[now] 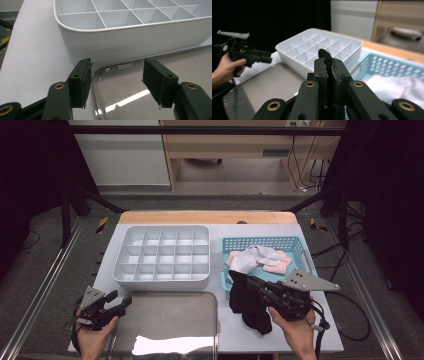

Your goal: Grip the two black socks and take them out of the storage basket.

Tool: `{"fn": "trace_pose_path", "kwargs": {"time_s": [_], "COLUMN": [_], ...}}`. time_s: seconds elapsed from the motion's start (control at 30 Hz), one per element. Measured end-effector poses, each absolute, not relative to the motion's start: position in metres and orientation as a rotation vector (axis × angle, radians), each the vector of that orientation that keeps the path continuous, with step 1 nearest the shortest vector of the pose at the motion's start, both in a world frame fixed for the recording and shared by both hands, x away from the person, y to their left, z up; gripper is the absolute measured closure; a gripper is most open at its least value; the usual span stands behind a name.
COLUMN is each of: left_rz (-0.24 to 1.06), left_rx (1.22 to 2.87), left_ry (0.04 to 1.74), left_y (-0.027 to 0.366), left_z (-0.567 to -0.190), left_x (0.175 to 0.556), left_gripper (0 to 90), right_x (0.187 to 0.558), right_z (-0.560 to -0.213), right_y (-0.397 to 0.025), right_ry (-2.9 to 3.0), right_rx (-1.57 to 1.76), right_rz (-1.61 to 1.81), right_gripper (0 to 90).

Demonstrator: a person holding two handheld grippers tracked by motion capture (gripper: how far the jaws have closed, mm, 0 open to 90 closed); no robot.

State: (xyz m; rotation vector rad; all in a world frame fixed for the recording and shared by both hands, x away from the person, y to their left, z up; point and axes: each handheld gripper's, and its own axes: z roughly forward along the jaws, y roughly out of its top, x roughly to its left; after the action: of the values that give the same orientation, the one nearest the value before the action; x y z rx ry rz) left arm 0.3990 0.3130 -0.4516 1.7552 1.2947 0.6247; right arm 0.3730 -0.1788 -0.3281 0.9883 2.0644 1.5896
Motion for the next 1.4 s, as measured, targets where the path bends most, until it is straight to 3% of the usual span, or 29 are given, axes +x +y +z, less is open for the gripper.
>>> {"fn": "trace_pose_path", "kwargs": {"time_s": [0.4, 1.03, 1.4], "left_rz": [0.623, 0.616, 0.605], "left_rx": [1.758, 1.782, 1.785], "left_ry": [1.285, 1.279, 1.255], "left_y": [0.313, 0.305, 0.297], "left_z": [-0.451, -0.452, -0.45], "left_x": [0.398, 0.396, 0.395], "left_gripper": [39.0, 39.7, 39.9], "right_x": [0.367, 0.378, 0.384], "right_z": [-0.378, -0.455, -0.457], "right_y": [-0.17, -0.209, -0.207], "right_ry": [2.175, 2.091, 2.059], "right_rx": [1.11, 1.424, 1.409], "right_rz": [1.561, 1.231, 1.171], "right_gripper": [83.2, 81.7, 65.5]}}
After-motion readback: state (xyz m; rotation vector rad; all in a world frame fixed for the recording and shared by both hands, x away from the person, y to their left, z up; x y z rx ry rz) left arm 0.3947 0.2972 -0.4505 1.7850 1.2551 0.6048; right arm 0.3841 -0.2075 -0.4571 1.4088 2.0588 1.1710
